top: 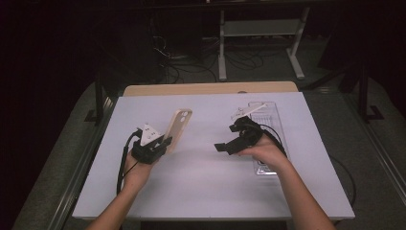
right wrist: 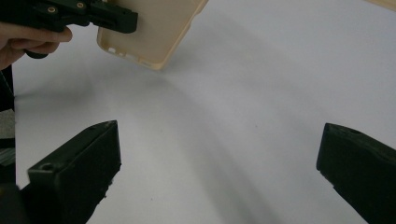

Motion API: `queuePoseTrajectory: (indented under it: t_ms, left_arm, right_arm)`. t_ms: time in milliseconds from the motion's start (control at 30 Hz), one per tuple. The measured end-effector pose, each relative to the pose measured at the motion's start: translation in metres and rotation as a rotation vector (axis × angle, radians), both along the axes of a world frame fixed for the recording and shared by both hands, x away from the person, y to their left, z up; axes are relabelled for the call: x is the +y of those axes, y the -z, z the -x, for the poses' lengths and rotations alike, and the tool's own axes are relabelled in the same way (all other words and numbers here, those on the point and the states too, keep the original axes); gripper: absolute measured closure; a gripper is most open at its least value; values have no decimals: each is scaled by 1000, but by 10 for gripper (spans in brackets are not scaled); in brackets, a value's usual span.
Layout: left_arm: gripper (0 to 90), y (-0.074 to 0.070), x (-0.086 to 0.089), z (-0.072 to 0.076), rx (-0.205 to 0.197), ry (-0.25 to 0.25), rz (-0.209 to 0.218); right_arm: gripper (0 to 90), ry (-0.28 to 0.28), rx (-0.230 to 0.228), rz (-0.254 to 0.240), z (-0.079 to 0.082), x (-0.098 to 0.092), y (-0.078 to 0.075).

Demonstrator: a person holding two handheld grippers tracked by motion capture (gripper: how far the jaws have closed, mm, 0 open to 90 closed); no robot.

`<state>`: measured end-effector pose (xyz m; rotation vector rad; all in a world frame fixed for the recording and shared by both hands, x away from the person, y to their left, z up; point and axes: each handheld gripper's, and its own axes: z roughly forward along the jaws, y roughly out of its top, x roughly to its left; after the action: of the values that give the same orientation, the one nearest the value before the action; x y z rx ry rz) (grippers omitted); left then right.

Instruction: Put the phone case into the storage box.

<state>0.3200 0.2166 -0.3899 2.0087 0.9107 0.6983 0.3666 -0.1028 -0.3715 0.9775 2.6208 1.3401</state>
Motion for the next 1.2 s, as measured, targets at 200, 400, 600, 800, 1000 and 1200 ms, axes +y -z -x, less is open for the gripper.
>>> queuePoseTrajectory:
  t_ms: [200, 400, 600, 800, 1000, 1200]
  left_arm:
    - [791, 0, 0, 0, 16, -5, 15]
    - [791, 1, -1, 0, 4, 0, 20]
    - [791, 1, -2, 1, 14, 2, 24]
    - [791, 2, -4, 2, 4, 7, 25]
    - [791, 3, -6, 3, 6, 9, 28]
    - [791, 3, -7, 3, 6, 16, 22]
  right_arm:
    - [0, -14, -9, 0, -8, 10, -1]
    - [0, -19, 9, -10, -14, 19, 2]
    - [0, -8, 11, -32, -16, 27, 7]
    - [0, -21, 5, -52, -16, 33, 12]
    - [0, -13, 19, -79, -15, 36, 17]
    - [0, 0, 31, -144, -15, 38, 19]
